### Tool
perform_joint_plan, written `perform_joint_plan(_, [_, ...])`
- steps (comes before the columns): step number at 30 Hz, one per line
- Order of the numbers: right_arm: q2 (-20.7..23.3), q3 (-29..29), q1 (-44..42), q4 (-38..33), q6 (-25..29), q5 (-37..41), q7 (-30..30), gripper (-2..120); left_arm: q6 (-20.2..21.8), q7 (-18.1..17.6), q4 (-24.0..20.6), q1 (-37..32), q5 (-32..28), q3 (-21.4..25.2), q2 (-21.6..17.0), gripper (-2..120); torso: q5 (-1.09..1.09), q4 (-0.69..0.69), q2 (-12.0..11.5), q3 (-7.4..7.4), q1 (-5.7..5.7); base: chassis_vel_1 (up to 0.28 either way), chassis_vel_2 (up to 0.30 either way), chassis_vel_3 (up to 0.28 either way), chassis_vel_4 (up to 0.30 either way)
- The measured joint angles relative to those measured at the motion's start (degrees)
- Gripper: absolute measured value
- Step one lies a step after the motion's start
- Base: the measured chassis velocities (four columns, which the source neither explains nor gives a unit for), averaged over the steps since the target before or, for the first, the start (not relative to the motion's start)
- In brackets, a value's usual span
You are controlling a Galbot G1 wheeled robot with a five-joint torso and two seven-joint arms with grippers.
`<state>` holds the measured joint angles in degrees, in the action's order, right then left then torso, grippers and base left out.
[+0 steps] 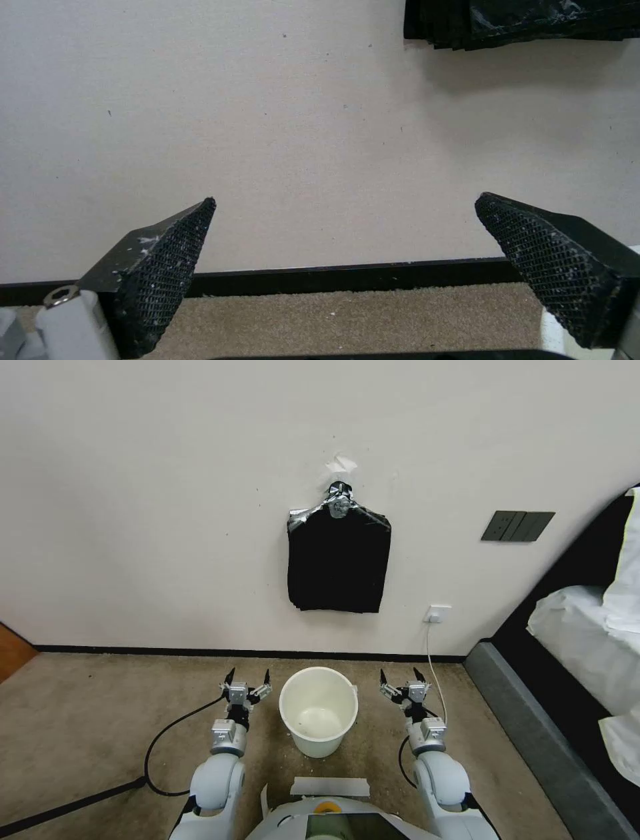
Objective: Place a trash bag onto the trash bin.
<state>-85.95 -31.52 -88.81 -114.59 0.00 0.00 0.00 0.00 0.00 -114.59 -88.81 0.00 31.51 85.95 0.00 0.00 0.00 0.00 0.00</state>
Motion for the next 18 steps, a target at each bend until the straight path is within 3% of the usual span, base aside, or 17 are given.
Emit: perform_joint_plan(18, [0.0,0.0,-0.2,0.0,0.4,0.0,0.2,100,-0.3,-0.2,0.0,0.0,-0.1,0.0,-0.1,100,0.0,0.0,0.0,0.0,0.0,0.0,0.0,0.0,0.0])
